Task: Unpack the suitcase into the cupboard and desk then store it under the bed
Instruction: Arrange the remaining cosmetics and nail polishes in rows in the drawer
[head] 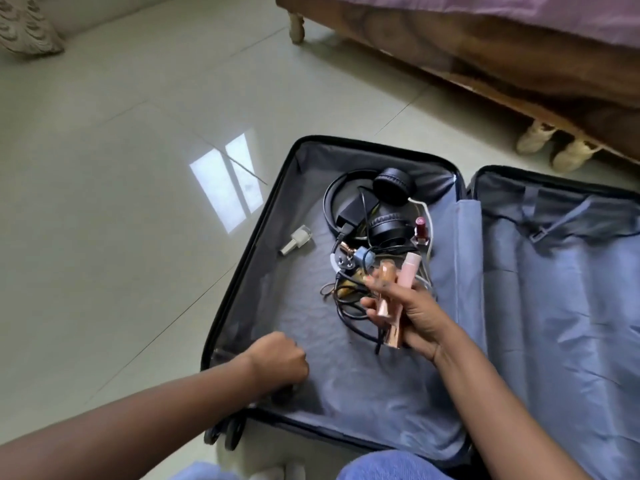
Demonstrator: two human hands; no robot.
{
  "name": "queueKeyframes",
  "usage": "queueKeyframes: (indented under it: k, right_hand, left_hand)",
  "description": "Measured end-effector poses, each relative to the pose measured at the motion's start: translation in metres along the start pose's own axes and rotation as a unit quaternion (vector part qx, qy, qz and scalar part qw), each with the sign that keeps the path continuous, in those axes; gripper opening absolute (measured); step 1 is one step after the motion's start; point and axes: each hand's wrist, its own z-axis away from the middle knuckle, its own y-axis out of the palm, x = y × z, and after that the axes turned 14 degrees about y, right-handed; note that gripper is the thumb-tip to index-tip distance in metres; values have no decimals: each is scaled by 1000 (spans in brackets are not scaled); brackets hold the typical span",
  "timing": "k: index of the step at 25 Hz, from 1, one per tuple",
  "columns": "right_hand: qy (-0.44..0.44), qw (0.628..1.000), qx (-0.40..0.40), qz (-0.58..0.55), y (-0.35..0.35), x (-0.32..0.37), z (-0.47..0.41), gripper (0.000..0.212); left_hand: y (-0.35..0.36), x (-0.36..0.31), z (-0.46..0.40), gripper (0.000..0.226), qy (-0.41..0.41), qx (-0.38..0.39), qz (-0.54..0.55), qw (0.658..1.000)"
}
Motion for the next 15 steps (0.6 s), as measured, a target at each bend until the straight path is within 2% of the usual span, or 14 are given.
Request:
queueKeyframes:
  k: [1,2,3,5,7,8,10,12,14,15]
  right_hand:
    - [-5,1000,-10,0,-1,5,1,15]
    - [-19,999,-28,36,-3,10,-1,18]
    - [-38,992,-63,100,-6,14,-5,18]
    - [-68,941,-134,303,-10,23,-11,24]
    - [-32,872,-134,470,-4,22,-16,25]
    - [-2,852,-114,512,1,18,-17,23]
    - [63,858,-26,510,8,10,-15,22]
    - [121,862,65,487,9,11,-4,26]
    - [127,826,67,545,3,25,1,27]
    - [87,808,11,583,2,32,-2,27]
  left_hand:
    - [-5,-1,-4,32,9,-5,-5,1000]
    - [-12,3,-5,27,16,-15,26,999]
    - [-17,12,-7,23,-11,-47,54,997]
    - [-24,39,-7,29,-165,-55,179,968]
    - [-32,63,-1,31,-269,-123,279,913]
    - [-34,73,2,28,-306,-167,326,878]
    - [-30,84,2,23,-340,-278,419,795]
    - [-32,89,3,30,-346,-339,481,731]
    - [-38,98,-1,21,-323,-357,545,686]
    - [-40,103,-5,19,-307,-358,569,674]
